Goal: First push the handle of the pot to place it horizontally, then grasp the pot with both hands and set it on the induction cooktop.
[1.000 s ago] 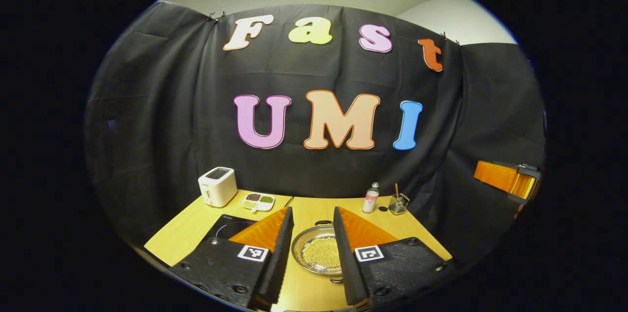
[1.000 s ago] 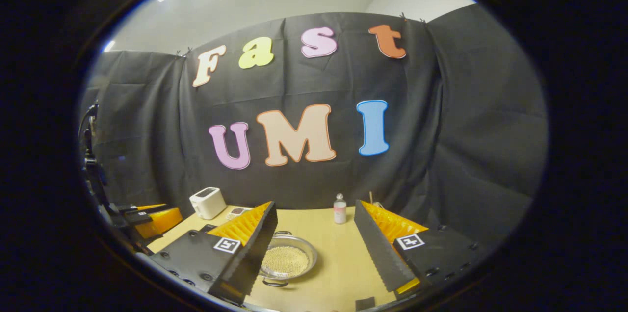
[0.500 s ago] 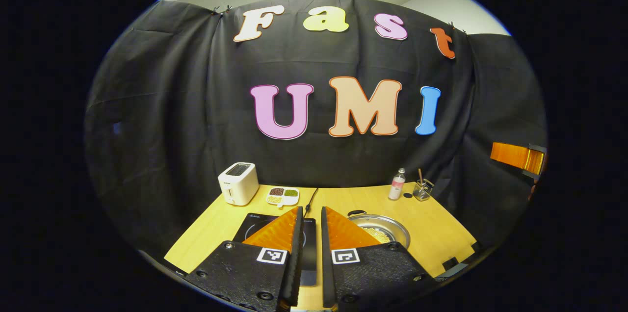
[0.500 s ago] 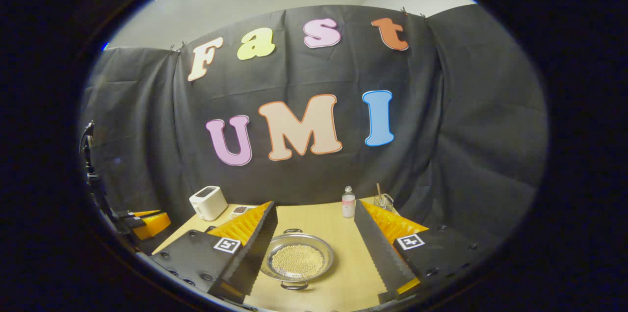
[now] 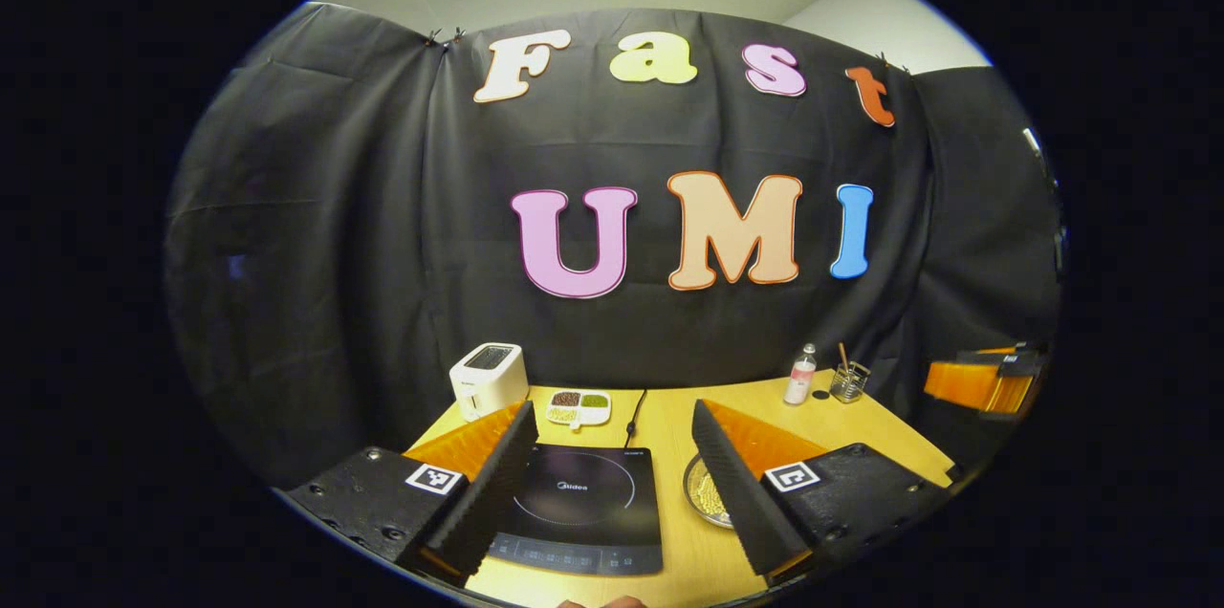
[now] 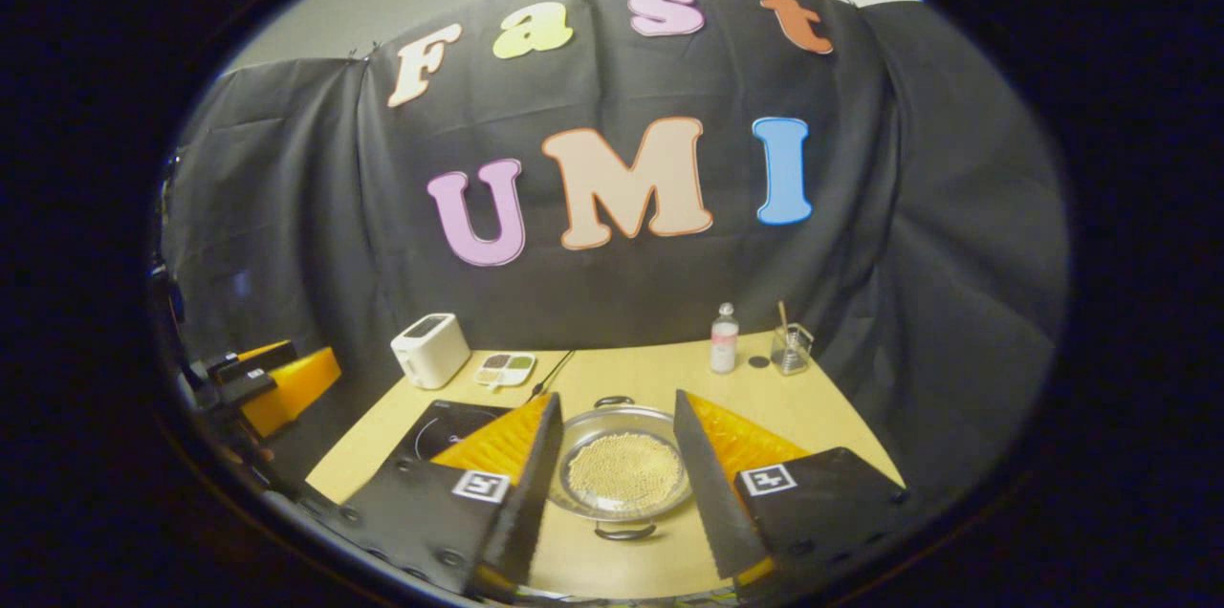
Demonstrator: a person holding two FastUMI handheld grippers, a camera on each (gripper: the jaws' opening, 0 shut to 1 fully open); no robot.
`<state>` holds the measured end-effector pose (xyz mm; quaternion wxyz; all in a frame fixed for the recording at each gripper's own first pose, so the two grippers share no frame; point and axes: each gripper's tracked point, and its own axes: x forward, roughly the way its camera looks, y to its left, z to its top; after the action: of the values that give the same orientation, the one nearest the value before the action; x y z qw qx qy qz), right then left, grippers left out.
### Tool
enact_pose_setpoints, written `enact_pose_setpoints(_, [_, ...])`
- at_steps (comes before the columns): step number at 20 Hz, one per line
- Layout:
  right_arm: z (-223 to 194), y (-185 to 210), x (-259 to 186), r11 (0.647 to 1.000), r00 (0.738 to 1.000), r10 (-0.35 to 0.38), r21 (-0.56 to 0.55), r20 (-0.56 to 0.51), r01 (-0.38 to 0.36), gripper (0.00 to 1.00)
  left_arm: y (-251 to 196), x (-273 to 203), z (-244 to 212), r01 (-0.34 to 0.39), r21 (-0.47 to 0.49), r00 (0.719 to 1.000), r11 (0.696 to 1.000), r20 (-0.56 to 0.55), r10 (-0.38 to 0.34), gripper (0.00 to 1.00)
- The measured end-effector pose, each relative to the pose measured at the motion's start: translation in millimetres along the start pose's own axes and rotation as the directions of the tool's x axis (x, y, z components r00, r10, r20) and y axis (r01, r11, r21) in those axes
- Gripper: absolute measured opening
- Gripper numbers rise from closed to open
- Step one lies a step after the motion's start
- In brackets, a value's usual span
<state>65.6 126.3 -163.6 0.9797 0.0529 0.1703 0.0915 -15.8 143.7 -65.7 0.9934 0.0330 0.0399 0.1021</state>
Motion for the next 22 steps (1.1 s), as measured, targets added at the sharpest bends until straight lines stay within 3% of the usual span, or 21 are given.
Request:
enact_pose_setpoints(1, [-7, 7, 4, 1.0, 1.0, 0.009, 0.003, -0.013, -0.009, 0.58, 5, 2, 0, -0.004, 0.013, 1.0, 1.0, 0.008, 0.004, 0.98])
enact_pose_setpoints(3, [-26, 14, 13, 1.0, 0.999, 0.007, 0.014, -0.037, -0.006, 0.53, 10, 5, 2, -0.004, 0.033, 1.0, 0.999, 0.018, 0.004, 0.98])
enact_pose_setpoints(4, [-36, 16, 20, 1.0, 0.999, 0.002, 0.02, -0.051, -0.001, 0.37, 11, 6, 1, -0.001, 0.036, 1.0, 0.999, 0.021, 0.0, 0.98])
enact_pose_setpoints(7, [-68, 22, 32, 0.999, 0.994, -0.004, 0.043, -0.108, 0.009, 0.16, 19, 11, -3, 0.003, 0.042, 1.0, 0.999, 0.018, -0.004, 0.99])
enact_pose_setpoints(8, [-77, 24, 36, 0.999, 0.992, -0.003, 0.052, -0.124, 0.009, 0.0, 22, 11, -5, 0.004, 0.045, 1.0, 0.999, 0.014, -0.005, 1.0])
enact_pose_setpoints(9, [-87, 25, 39, 0.998, 0.99, -0.007, 0.057, -0.143, 0.015, 0.11, 25, 13, -5, 0.005, 0.045, 1.0, 0.999, 0.012, -0.005, 1.0])
enact_pose_setpoints(10, [-97, 23, 41, 0.998, 0.987, -0.017, 0.057, -0.161, 0.026, 0.11, 27, 16, -8, 0.007, 0.045, 1.0, 0.999, 0.008, -0.007, 1.0])
enact_pose_setpoints(11, [-106, 22, 44, 0.998, 0.984, -0.028, 0.054, -0.177, 0.038, 0.02, 29, 17, -9, 0.009, 0.043, 1.0, 0.999, 0.006, -0.01, 1.0])
enact_pose_setpoints(12, [-114, 23, 46, 0.998, 0.981, -0.034, 0.052, -0.192, 0.045, 0.17, 32, 18, -10, 0.012, 0.042, 1.0, 0.999, 0.005, -0.012, 0.99])
enact_pose_setpoints(13, [-122, 22, 48, 0.997, 0.977, -0.051, 0.041, -0.206, 0.061, 0.16, 34, 20, -11, 0.013, 0.042, 1.0, 0.999, 0.002, -0.013, 0.99])
enact_pose_setpoints(14, [-130, 20, 50, 0.996, 0.975, -0.057, 0.05, -0.215, 0.07, 0.0, 37, 22, -13, 0.014, 0.043, 1.0, 0.999, -0.003, -0.014, 1.0])
enact_pose_setpoints(22, [-190, 36, 63, 0.993, 0.932, -0.019, 0.103, -0.362, 0.06, 0.03, 59, 34, -33, 0.014, 0.031, 0.999, 0.999, -0.047, -0.012, 0.99])
